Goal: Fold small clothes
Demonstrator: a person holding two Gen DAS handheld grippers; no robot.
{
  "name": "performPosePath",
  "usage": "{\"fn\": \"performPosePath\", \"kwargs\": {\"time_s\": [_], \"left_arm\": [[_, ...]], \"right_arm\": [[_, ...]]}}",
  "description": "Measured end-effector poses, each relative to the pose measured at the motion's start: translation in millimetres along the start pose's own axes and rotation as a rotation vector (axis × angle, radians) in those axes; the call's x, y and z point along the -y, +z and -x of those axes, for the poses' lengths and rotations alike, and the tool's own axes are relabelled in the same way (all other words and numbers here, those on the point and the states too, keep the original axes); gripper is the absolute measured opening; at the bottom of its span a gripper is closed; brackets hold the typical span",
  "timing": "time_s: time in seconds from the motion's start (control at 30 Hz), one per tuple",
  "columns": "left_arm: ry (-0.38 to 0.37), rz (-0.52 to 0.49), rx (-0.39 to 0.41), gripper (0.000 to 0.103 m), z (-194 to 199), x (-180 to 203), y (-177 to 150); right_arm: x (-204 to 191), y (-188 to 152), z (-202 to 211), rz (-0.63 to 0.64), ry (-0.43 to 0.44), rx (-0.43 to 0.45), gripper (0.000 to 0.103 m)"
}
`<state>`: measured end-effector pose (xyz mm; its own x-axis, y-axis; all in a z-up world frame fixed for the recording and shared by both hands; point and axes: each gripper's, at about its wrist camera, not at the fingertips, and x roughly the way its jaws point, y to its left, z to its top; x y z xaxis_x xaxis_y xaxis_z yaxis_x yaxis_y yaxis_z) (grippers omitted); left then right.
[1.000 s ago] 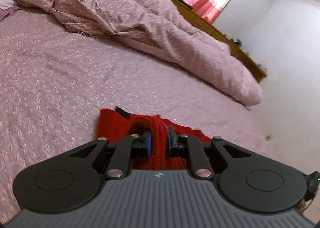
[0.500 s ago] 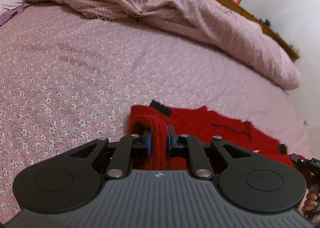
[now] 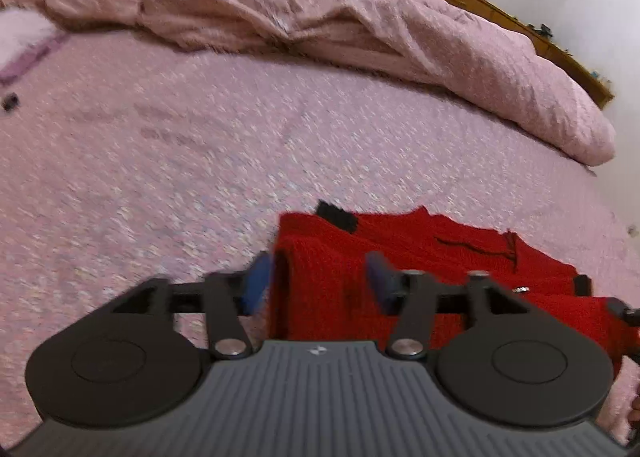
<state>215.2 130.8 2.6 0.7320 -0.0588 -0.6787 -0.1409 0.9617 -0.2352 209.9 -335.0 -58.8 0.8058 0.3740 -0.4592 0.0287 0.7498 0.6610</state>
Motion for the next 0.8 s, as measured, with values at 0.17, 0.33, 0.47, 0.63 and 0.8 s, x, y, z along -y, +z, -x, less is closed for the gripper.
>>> {"fn": "performPosePath", "kwargs": {"time_s": [0.17, 0.33, 0.47, 0.63, 0.8], "left_arm": [[-0.002, -0.050, 0.044, 0.073, 25.7, 13.3, -1.2], [-0.039, -0.033, 0.039, 0.073, 43.6, 26.8, -13.8], [-0.044, -0.023, 0.046, 0.073, 55.6, 37.2, -28.1], [-0.059, 0.015, 0.044, 0.073, 65.7, 43.8, -48.9], [-0.080, 0.079, 0.007, 0.073, 59.0, 43.9, -70.0]], "right_arm": [[-13.1, -4.1, 23.6, 0.039, -0.025, 0.056, 0.057], [-27.6, -11.7, 44.0, 0.063, -0.022, 0.075, 0.057], [-35.3, -22.6, 58.0, 0.068, -0.018, 0.091, 0.057], [-35.7, -34.8, 68.8, 0.054, -0.002, 0.089, 0.057], [-35.7, -52.2, 61.7, 0.059, 0.003, 0.020, 0.057]]}}
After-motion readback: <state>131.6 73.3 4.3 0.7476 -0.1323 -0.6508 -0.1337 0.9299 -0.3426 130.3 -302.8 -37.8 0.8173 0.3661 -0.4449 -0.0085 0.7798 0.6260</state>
